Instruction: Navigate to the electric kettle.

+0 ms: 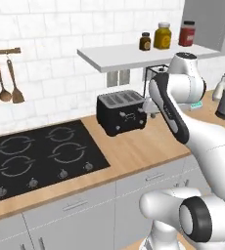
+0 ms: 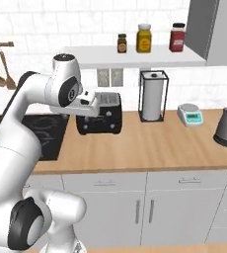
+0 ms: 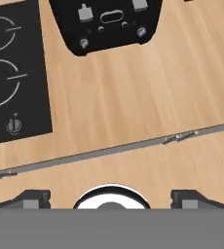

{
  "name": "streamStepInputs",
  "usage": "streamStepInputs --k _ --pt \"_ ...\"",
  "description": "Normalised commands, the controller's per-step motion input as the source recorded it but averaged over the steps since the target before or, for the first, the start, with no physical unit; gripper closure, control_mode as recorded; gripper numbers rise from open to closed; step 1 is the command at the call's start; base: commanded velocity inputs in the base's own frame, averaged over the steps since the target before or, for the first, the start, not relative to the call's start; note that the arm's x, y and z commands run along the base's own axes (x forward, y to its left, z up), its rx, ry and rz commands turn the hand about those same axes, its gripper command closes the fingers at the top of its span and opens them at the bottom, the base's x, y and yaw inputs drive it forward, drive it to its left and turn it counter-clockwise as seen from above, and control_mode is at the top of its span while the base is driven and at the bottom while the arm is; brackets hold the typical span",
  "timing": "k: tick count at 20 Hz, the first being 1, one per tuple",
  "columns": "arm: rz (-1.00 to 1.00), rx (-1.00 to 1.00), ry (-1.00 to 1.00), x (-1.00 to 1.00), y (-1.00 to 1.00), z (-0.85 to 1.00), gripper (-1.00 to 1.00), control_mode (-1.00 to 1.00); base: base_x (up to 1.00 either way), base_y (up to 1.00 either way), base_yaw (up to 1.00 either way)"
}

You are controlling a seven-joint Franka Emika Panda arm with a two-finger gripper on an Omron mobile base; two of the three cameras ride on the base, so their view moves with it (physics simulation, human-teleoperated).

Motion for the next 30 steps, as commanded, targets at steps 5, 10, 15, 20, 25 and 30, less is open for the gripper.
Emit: streamStepInputs --k 5,10,15,20,25,30 --pt "0.00 0.00 0.00 0.00 0.00 0.00 -1.00 1.00 0.14 -1.00 0.32" --pt "0.00 0.00 0.00 0.00 0.00 0.00 -1.00 1.00 0.10 -1.00 0.28" --pt "0.00 0.00 0.00 0.00 0.00 0.00 -1.00 1.00 0.15 -1.00 0.29" --pt "0.00 0.00 0.00 0.00 0.00 0.00 -1.00 1.00 0.16 -1.00 0.29" --pt "0.00 0.00 0.00 0.00 0.00 0.00 -1.00 1.00 0.18 -1.00 0.27" --pt "0.00 0.00 0.00 0.00 0.00 0.00 -1.00 1.00 0.43 -0.72 0.13"
